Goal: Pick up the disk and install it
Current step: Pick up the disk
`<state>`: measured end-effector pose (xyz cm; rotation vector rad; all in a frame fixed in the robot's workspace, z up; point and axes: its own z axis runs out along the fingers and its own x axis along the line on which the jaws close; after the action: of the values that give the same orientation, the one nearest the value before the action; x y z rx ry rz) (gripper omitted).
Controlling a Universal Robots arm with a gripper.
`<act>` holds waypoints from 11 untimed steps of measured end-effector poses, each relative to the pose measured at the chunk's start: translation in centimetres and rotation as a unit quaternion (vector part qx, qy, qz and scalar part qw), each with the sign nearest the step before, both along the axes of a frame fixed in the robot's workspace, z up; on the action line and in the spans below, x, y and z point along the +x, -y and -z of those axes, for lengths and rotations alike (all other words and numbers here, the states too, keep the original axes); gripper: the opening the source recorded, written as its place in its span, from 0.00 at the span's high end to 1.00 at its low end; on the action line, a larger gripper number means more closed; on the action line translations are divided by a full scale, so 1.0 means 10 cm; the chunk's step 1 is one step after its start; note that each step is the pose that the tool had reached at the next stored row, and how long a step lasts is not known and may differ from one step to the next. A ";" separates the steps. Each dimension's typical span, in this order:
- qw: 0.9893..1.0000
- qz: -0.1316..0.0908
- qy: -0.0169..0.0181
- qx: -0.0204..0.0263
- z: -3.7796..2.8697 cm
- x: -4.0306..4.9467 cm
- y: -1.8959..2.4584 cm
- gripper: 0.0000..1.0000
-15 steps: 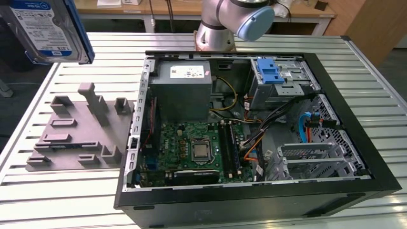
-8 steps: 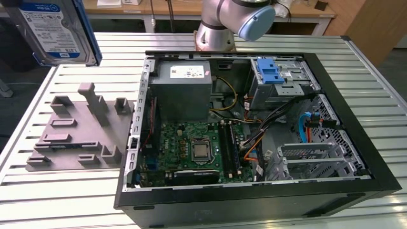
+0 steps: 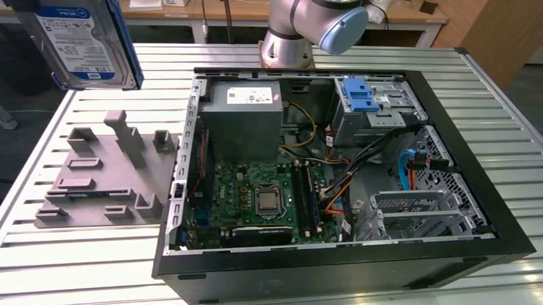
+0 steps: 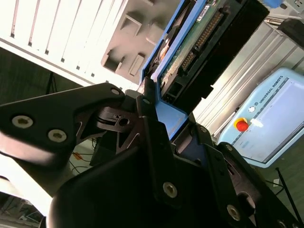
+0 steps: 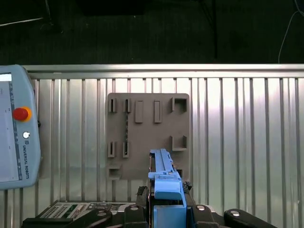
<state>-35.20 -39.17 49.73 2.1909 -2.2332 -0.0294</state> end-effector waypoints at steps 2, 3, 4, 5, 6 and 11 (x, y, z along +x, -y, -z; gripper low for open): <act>1.000 0.000 -0.001 0.000 0.000 0.101 0.049 0.64; 1.000 0.000 -0.001 0.000 0.000 0.114 0.057 0.64; 1.000 0.000 -0.001 0.000 0.000 0.129 0.066 0.64; 1.000 0.000 -0.001 0.000 0.000 0.146 0.075 0.64; 1.000 0.000 -0.001 0.000 0.000 0.165 0.084 0.64; 1.000 0.000 -0.002 0.000 0.001 0.264 0.120 0.64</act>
<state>-32.56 -40.36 49.72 2.1893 -2.2315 -0.0331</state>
